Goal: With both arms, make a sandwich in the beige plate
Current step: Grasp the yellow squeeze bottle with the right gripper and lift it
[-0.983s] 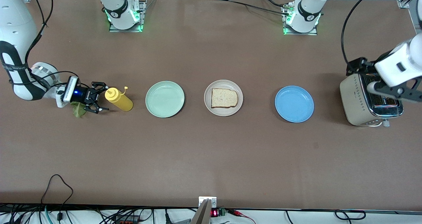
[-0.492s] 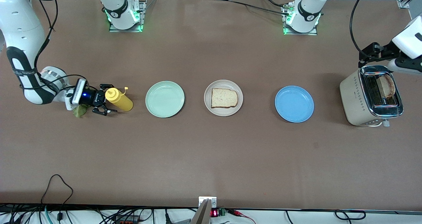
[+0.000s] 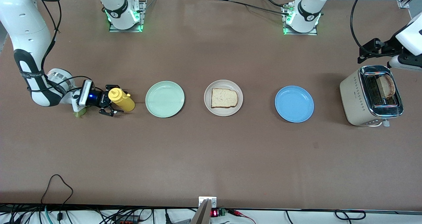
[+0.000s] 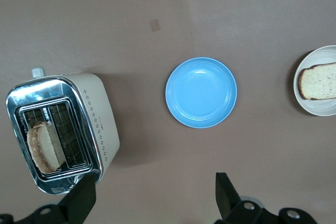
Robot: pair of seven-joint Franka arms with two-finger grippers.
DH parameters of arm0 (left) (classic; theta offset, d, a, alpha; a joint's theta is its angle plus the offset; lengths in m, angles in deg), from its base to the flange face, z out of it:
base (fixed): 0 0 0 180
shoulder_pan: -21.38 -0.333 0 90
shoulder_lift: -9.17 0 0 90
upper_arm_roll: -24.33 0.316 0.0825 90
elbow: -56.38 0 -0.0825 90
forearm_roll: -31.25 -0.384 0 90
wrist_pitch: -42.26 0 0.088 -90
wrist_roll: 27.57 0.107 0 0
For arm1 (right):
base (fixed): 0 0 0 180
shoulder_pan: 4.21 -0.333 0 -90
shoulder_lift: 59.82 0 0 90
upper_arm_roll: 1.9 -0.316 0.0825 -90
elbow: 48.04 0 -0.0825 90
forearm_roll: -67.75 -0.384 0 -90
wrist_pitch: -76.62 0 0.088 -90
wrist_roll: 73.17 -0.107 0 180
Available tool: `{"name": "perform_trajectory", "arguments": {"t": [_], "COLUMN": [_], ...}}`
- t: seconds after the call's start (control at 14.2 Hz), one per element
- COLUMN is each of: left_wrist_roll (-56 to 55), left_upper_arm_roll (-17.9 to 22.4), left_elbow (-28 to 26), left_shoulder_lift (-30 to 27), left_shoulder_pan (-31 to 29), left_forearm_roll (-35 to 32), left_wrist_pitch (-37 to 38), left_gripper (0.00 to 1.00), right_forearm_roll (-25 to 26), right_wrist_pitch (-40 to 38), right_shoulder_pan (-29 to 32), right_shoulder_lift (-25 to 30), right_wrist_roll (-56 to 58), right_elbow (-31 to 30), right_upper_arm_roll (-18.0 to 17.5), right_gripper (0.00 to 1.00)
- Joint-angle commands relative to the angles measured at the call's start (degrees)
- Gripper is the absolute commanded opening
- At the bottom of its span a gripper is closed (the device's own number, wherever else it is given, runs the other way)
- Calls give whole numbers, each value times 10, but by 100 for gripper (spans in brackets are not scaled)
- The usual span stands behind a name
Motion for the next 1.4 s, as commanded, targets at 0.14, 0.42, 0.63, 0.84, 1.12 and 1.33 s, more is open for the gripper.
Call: {"name": "perform_trajectory", "arguments": {"t": [0.14, 0.42, 0.63, 0.84, 1.12, 1.33], "left_wrist_roll": [-7, -7, -7, -8, -7, -7], "left_upper_arm_roll": [-14, -14, -17, -21, -21, -26], "left_elbow": [22, 29, 29, 29, 31, 30], "left_shoulder_lift": [19, 23, 31, 38, 43, 43], "left_shoulder_pan": [9, 6, 9, 9, 7, 9], "left_forearm_roll": [3, 5, 5, 4, 4, 4], "left_wrist_pitch": [47, 48, 53, 53, 50, 50], "left_gripper": [100, 100, 100, 100, 100, 100], "right_forearm_roll": [-12, -10, -4, 7, 52, 96], "right_wrist_pitch": [-6, -2, 7, 41, 163, 245], "right_shoulder_pan": [-9, -9, -16, -55, -115, -166], "right_shoulder_lift": [-5, -3, 5, 40, 125, 168], "right_wrist_roll": [9, 7, -11, -64, -178, -253], "right_elbow": [4, 5, 8, 12, 12, 12], "right_upper_arm_roll": [2, 4, 7, 20, 27, 26], "right_gripper": [81, 31, 30, 30, 30, 30]}}
